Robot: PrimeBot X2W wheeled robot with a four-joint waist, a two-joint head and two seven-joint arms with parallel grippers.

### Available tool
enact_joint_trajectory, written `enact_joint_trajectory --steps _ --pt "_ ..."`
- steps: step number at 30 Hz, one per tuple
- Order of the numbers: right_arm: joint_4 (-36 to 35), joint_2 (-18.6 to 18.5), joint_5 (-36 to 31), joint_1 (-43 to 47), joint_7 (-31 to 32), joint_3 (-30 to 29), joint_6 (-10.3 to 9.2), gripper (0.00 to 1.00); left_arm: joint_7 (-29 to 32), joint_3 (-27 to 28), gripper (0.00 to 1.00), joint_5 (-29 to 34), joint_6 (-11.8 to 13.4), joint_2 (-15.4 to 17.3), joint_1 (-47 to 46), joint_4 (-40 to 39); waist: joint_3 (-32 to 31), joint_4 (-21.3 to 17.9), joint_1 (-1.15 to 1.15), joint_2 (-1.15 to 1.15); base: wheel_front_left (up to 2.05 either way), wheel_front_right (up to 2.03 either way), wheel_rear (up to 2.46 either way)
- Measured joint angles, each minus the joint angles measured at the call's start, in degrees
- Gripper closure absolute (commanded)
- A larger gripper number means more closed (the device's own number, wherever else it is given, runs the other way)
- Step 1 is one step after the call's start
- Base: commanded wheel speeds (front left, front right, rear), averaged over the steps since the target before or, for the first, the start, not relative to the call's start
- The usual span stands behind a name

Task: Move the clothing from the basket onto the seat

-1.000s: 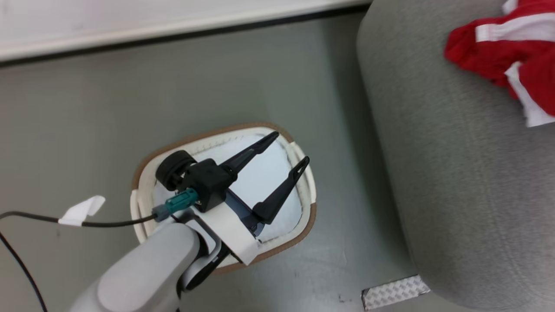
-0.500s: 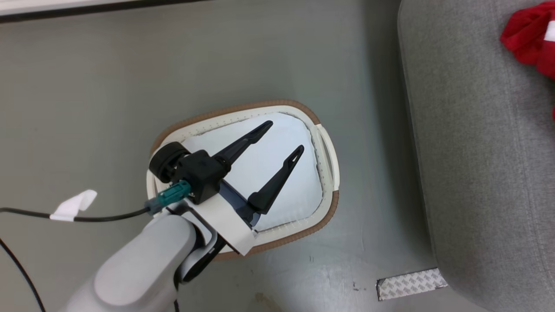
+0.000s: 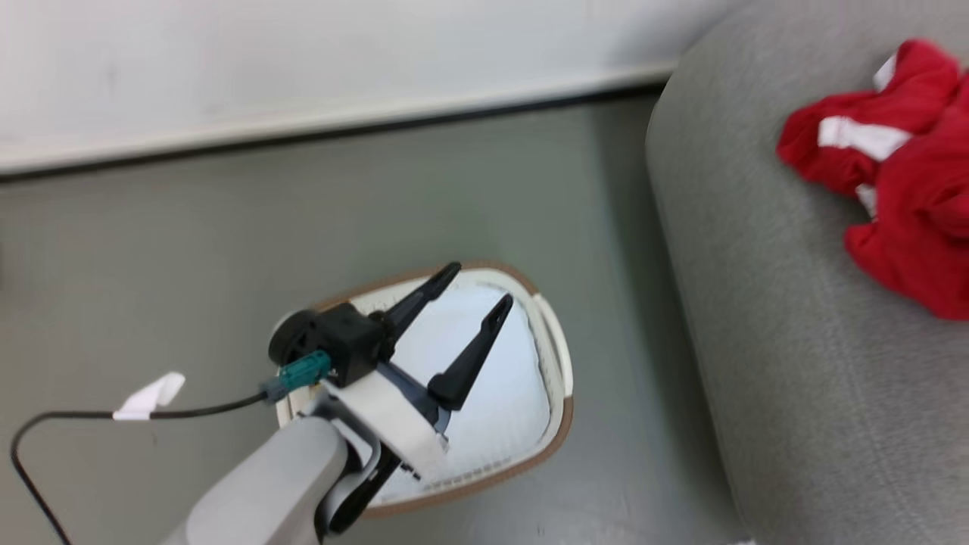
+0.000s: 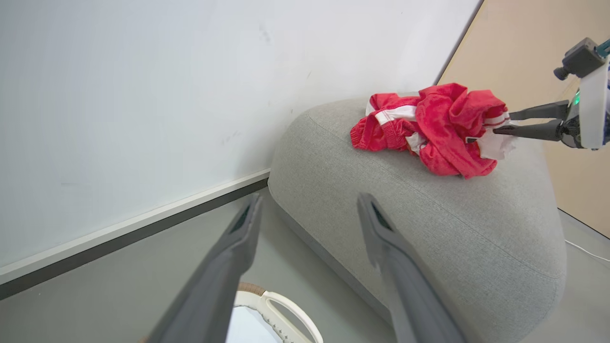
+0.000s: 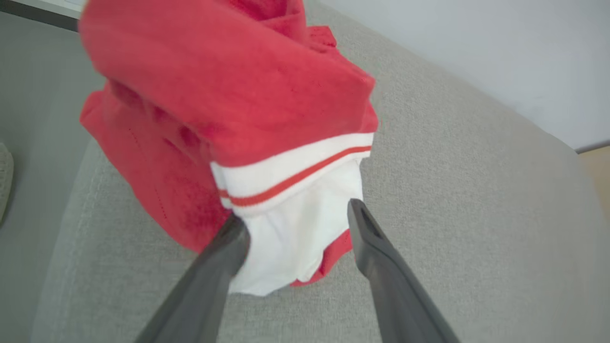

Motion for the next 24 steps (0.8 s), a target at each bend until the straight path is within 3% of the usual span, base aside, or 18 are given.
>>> enact_joint_trajectory --steps 7,15,19,24 --pt "-5.6 -4.9 5.8 2.7 9.6 3.6 0.0 0.0 -0.3 2.0 0.0 -0.8 0.5 -1.0 5.5 1.7 -8.9 -0.5 -0.01 0.0 0.0 0.0 0.0" --pt "-14.1 -7.4 5.9 5.0 9.9 1.8 0.0 0.0 -0.4 6.8 0.0 -0.9 2.0 -1.2 11.1 1.3 -18.1 0.0 -0.01 0.0 0.0 0.0 0.0" --pt "-19.1 -5.8 5.3 6.0 8.8 -0.1 0.0 0.0 -0.4 10.7 0.0 -0.9 3.7 -0.5 13.2 0.5 -21.7 1.1 -0.02 0.0 0.0 0.0 0.0" --pt "-24.1 1.2 5.9 7.5 3.6 -2.7 0.0 0.0 -0.4 16.2 0.0 -0.3 6.4 1.2 15.5 -0.8 -23.8 4.0 -0.01 0.0 0.0 0.0 0.0"
